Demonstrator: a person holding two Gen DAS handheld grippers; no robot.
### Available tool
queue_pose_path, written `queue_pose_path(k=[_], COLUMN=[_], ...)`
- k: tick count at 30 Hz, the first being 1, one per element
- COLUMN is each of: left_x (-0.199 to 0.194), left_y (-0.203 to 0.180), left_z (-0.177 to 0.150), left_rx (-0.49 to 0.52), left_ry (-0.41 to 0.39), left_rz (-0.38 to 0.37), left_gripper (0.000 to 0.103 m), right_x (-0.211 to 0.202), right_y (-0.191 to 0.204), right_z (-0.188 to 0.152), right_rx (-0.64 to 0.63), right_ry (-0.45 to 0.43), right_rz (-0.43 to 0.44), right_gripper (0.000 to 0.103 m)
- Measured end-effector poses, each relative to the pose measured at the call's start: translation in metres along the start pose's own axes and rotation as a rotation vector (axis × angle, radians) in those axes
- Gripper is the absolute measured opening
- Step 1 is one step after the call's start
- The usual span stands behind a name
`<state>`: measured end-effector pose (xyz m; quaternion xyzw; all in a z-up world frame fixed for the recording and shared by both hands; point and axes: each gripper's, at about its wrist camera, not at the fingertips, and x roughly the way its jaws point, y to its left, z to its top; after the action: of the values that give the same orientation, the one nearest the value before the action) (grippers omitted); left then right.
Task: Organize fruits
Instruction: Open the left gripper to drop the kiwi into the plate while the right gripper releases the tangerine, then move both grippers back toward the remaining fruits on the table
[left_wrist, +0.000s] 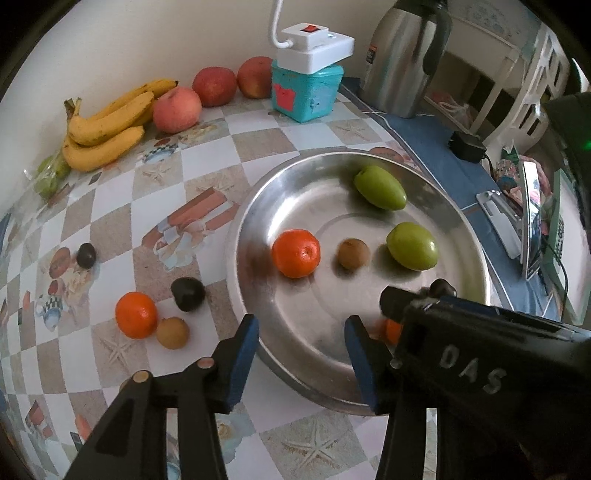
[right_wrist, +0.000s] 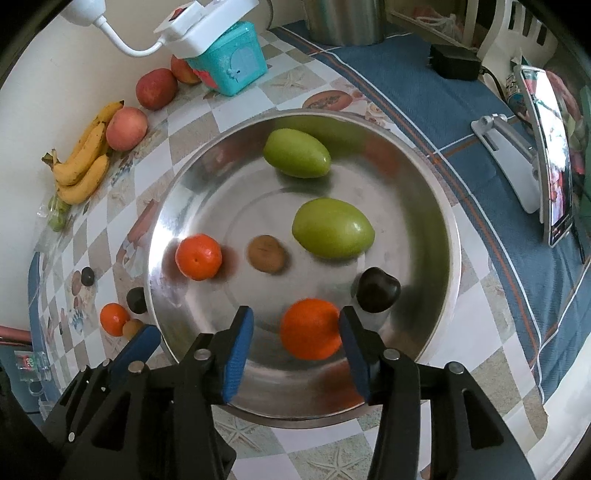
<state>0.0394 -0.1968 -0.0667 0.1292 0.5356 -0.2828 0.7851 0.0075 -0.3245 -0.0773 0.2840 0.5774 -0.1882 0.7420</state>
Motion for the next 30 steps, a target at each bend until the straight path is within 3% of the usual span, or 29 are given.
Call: queue_pose_path(k=[7, 12, 24, 30], left_x=[-0.007, -0.015, -0.055, -0.066], left_y=[0.029, 0.068, 0.151, 0.177], left_z=[-0.001, -0.005, -0.015, -0.022], left_rx=[-0.103, -0.221, -0.395, -0.454], left_ry=[0.038, 0.059, -0.018, -0.03], left_rz=[0.053, 0.153, 0.323, 0.351], left_gripper=[0.053, 0.053, 0.064, 0.069], right_x=[-0.017, -0.02, -0.02, -0.026], right_y=[-0.003, -0.003, 0.04, 0.07], right_z=[0.001, 0.002, -0.01, -0.019], right_rx=[0.003, 0.004, -0.109, -0.187], right_ry=[-0.054, -0.064, -0.055, -0.067], right_rz=[0.022, 0.024, 0.028, 0.059], right_gripper=[0.05, 0.05, 0.05, 0.05])
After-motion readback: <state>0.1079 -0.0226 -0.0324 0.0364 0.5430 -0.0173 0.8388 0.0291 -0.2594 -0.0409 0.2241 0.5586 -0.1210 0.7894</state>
